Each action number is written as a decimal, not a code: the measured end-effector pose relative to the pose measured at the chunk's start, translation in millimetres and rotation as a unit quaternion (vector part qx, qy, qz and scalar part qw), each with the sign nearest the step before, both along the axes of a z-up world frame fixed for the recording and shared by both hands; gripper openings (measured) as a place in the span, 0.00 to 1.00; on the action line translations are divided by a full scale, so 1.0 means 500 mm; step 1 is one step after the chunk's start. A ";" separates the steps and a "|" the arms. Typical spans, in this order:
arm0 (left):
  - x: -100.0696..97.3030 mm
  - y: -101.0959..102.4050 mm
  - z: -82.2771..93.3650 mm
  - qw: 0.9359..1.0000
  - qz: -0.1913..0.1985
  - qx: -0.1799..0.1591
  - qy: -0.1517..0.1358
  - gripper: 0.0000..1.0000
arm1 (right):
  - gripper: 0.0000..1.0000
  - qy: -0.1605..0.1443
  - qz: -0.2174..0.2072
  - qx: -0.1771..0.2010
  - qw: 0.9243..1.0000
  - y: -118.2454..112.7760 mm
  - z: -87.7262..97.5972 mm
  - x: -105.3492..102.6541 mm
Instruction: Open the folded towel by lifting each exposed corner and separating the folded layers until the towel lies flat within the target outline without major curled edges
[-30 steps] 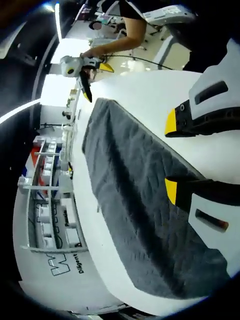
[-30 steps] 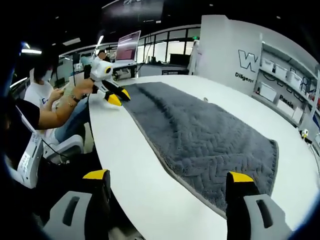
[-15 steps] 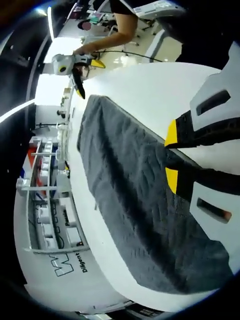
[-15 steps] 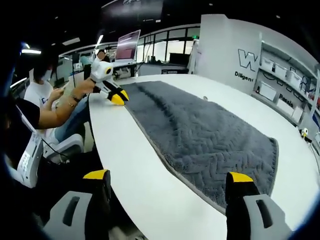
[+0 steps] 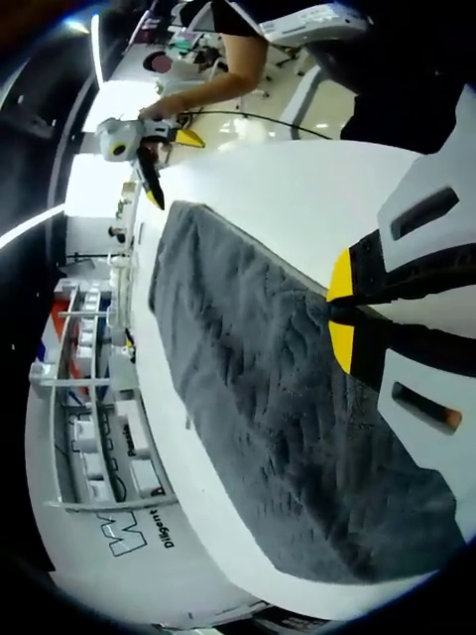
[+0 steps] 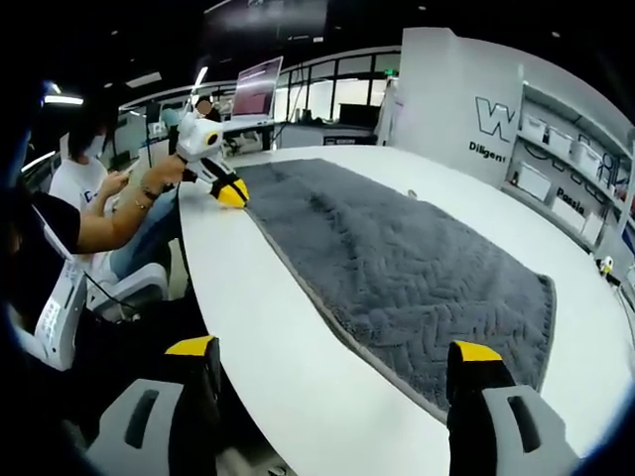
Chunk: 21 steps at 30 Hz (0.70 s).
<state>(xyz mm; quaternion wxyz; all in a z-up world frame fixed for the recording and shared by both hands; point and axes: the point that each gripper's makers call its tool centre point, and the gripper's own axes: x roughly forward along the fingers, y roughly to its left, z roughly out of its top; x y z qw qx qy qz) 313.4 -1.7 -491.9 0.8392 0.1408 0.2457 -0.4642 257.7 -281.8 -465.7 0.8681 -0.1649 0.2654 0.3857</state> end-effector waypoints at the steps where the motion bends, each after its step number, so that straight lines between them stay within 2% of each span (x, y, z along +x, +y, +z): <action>1: 0.000 0.001 0.001 1.000 -0.001 0.000 0.001 0.05 | 0.96 0.000 0.000 0.000 1.000 0.000 0.000 0.000; 21: -0.041 -0.007 0.000 1.000 -0.023 0.006 0.011 0.05 | 0.96 0.002 0.003 -0.004 1.000 0.002 -0.002 -0.009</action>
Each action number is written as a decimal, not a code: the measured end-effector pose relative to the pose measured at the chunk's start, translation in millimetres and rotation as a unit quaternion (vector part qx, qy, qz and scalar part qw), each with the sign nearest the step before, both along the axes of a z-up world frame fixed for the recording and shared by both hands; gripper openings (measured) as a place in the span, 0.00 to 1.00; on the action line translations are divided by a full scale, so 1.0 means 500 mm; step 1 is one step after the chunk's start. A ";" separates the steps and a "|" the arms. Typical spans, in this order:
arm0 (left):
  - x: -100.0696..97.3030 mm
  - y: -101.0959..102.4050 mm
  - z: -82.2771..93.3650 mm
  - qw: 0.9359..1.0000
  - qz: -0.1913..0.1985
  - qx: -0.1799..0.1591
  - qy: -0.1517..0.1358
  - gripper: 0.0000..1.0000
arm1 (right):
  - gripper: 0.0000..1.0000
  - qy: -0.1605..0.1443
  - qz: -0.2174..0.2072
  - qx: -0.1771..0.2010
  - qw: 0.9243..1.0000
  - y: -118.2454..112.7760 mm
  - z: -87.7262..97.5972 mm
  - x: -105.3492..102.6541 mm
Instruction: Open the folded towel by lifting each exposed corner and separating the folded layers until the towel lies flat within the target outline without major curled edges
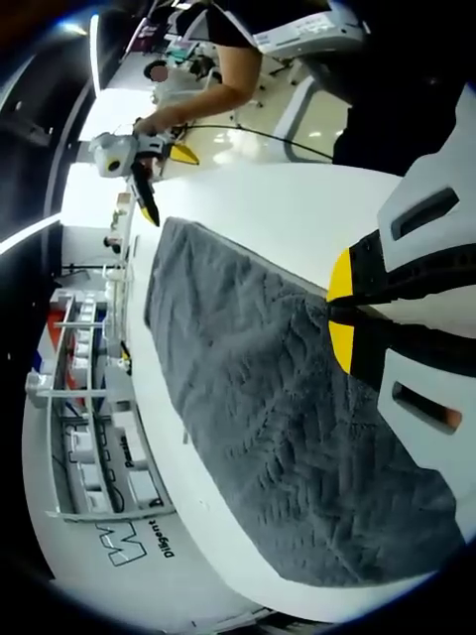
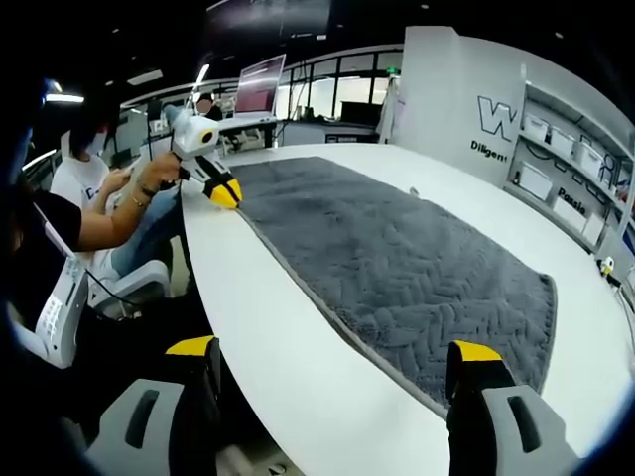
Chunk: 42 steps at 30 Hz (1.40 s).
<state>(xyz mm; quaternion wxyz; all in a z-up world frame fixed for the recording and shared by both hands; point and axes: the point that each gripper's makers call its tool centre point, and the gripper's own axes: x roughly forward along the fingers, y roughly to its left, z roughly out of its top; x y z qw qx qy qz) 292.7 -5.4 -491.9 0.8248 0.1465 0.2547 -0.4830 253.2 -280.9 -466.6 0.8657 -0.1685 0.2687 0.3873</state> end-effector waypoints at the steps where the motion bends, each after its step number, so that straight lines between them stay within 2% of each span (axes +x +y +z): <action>1: -0.001 0.000 0.000 1.000 -0.001 0.001 0.000 0.05 | 0.96 0.000 0.000 0.000 1.000 0.000 0.000 0.000; 7: -0.004 -0.001 0.000 1.000 -0.006 -0.004 0.000 0.08 | 0.96 0.003 0.003 -0.006 1.000 0.002 -0.002 -0.002; 11: -0.012 -0.005 0.008 1.000 -0.005 -0.023 0.001 0.12 | 0.96 0.000 0.004 -0.003 1.000 0.005 0.004 -0.005; 14: -0.016 -0.009 0.030 0.999 0.000 -0.053 0.001 0.20 | 0.96 -0.002 0.006 -0.004 1.000 0.006 0.007 -0.006; 20: -0.022 0.004 0.054 0.998 0.015 -0.061 -0.022 0.33 | 0.96 -0.004 0.007 -0.005 1.000 0.009 0.010 -0.009; 23: -0.017 0.025 0.056 0.998 0.033 -0.047 -0.031 0.43 | 0.96 -0.005 0.009 -0.007 1.000 0.011 0.011 -0.009; 25: -0.015 0.034 0.057 0.998 0.041 -0.045 -0.030 0.54 | 0.96 -0.005 0.010 -0.007 1.000 0.013 0.013 -0.009; 28: -0.018 0.048 0.059 0.997 0.050 -0.051 -0.025 0.64 | 0.96 -0.006 0.012 -0.008 1.000 0.016 0.015 -0.009; 32: -0.011 0.075 0.057 0.995 0.085 -0.059 -0.013 0.84 | 0.96 -0.007 0.014 -0.009 1.000 0.021 0.017 -0.009; 39: -0.001 0.127 0.050 0.991 0.118 -0.065 -0.008 0.93 | 0.97 -0.007 0.021 -0.012 1.000 0.039 0.021 -0.009; 42: 0.003 0.155 0.045 0.989 0.136 -0.056 -0.015 0.95 | 0.97 -0.010 0.030 -0.008 0.999 0.055 0.027 -0.010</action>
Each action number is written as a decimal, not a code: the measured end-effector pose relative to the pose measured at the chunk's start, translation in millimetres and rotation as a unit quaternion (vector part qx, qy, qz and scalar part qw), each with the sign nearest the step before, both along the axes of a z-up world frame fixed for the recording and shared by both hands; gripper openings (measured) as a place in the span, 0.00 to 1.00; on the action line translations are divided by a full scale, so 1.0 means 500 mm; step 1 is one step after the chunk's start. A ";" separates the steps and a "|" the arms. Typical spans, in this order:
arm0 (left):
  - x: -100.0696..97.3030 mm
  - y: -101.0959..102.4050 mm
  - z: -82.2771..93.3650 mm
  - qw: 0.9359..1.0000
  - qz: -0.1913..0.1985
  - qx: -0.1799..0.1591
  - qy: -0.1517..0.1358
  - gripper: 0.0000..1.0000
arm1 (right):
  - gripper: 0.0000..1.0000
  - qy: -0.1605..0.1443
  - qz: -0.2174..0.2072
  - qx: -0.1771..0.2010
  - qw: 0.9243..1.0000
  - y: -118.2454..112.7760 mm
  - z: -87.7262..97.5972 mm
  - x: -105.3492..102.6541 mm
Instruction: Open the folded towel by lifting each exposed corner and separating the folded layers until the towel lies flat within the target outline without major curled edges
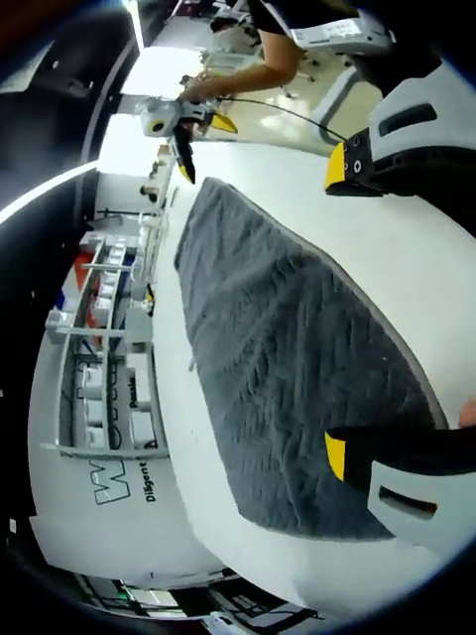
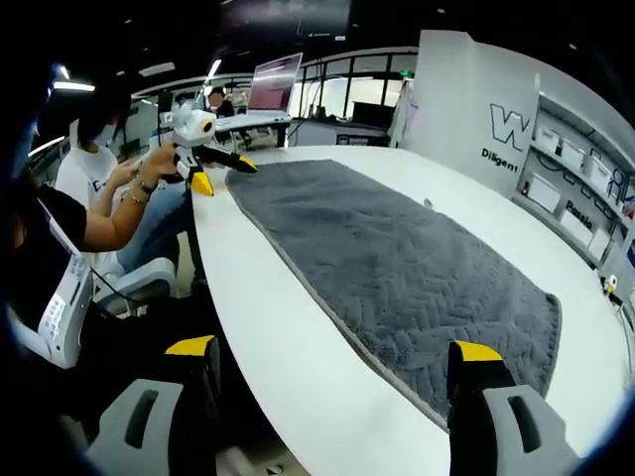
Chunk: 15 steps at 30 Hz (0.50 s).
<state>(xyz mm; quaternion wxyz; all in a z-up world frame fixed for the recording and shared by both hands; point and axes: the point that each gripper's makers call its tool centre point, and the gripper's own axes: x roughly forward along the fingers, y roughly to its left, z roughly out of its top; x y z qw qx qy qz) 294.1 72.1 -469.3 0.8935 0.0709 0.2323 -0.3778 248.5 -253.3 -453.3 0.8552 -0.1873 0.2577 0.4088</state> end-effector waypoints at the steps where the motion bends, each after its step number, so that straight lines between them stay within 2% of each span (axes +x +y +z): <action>1: -0.001 0.005 -0.001 1.000 0.002 0.001 -0.001 0.96 | 0.97 0.000 0.002 0.002 1.000 0.005 0.001 0.001; 6: -0.005 0.044 -0.003 1.000 0.019 -0.002 0.003 0.96 | 0.95 -0.003 0.014 0.009 1.000 0.038 0.005 0.008; 9: -0.013 0.057 -0.006 1.000 0.026 0.001 0.003 0.96 | 0.90 -0.004 0.025 0.007 1.000 0.055 0.003 0.012; 15: -0.018 0.089 -0.012 0.999 0.044 0.003 0.007 0.96 | 0.73 -0.007 0.057 0.030 0.998 0.110 0.012 0.021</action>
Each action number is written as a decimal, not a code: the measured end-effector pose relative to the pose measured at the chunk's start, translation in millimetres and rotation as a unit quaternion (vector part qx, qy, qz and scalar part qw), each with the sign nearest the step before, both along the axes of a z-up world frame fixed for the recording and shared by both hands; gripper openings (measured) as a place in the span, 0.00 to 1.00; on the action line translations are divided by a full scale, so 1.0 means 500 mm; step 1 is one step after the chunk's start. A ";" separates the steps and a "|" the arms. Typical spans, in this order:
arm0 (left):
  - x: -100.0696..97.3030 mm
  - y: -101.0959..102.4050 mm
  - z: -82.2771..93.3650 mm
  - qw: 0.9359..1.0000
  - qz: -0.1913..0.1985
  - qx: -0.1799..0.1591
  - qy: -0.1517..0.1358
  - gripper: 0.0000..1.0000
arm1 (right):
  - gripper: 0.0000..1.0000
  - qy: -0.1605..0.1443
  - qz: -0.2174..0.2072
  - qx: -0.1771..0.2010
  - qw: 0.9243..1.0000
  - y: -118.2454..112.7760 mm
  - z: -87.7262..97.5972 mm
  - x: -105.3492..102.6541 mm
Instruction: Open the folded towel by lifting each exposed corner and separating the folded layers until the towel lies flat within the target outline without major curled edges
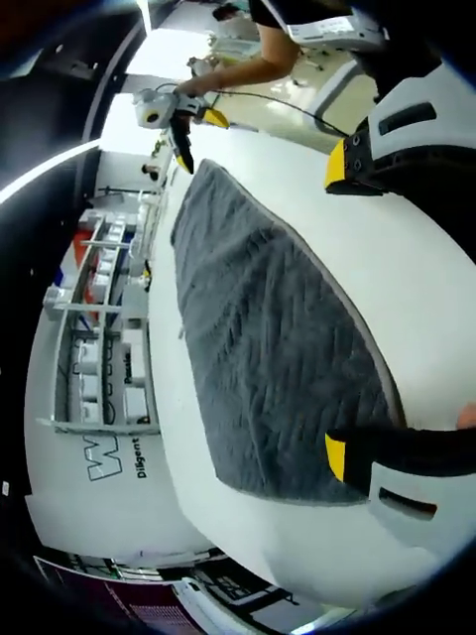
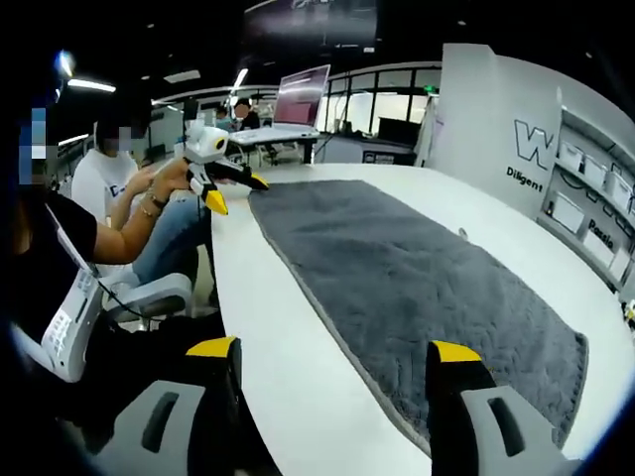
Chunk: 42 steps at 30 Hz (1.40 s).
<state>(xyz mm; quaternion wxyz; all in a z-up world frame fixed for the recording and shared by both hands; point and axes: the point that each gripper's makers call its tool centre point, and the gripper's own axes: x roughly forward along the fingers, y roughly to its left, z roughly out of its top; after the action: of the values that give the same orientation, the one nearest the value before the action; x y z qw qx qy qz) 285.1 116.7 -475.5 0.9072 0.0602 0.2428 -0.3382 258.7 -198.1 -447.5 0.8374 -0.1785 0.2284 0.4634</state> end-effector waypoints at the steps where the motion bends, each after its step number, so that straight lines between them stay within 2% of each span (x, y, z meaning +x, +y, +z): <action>1: 0.000 0.007 -0.003 1.000 0.003 0.001 0.002 0.96 | 0.69 -0.006 0.008 0.002 1.000 0.014 0.005 0.003; 4: -0.007 0.010 -0.010 1.000 0.007 0.002 0.004 0.96 | 0.59 -0.014 0.029 0.007 0.999 0.045 0.012 0.008; 10: -0.015 0.017 -0.010 1.000 0.012 0.000 0.003 0.96 | 0.47 -0.019 0.064 0.010 0.998 0.104 0.006 0.018; 14: -0.018 0.021 -0.012 1.000 0.016 0.001 0.003 0.96 | 0.41 -0.004 0.091 0.020 0.996 0.144 -0.011 0.019; 18: -0.018 0.029 -0.014 1.000 0.019 0.003 0.005 0.96 | 0.34 0.009 0.104 0.008 0.995 0.167 -0.035 0.026; 21: -0.018 0.034 -0.015 1.000 0.020 0.003 0.006 0.96 | 0.24 0.026 0.110 0.000 0.994 0.175 -0.055 0.037; 23: -0.020 0.034 -0.017 1.000 0.020 0.002 0.006 0.96 | 0.22 0.039 0.113 -0.005 0.993 0.175 -0.068 0.040; 26: -0.021 0.036 -0.015 1.000 0.022 -0.002 0.005 0.96 | 0.21 0.042 0.119 -0.016 0.992 0.170 -0.083 0.048; 33: -0.018 0.044 -0.014 1.000 0.027 -0.005 0.005 0.96 | 0.04 0.058 0.115 -0.006 0.992 0.158 -0.098 0.059; 37: -0.020 0.045 -0.015 1.000 0.029 -0.004 0.006 0.96 | 0.00 0.068 0.113 0.003 0.991 0.156 -0.099 0.057; 42: -0.019 0.047 -0.015 1.000 0.029 -0.001 0.007 0.96 | 0.00 0.075 0.115 0.007 0.991 0.156 -0.099 0.046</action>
<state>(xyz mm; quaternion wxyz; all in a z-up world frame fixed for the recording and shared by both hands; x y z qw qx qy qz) 275.4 140.1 -483.1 0.9149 0.0496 0.2502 -0.3129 281.9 -120.0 -497.2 0.7602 -0.1628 0.2655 0.5702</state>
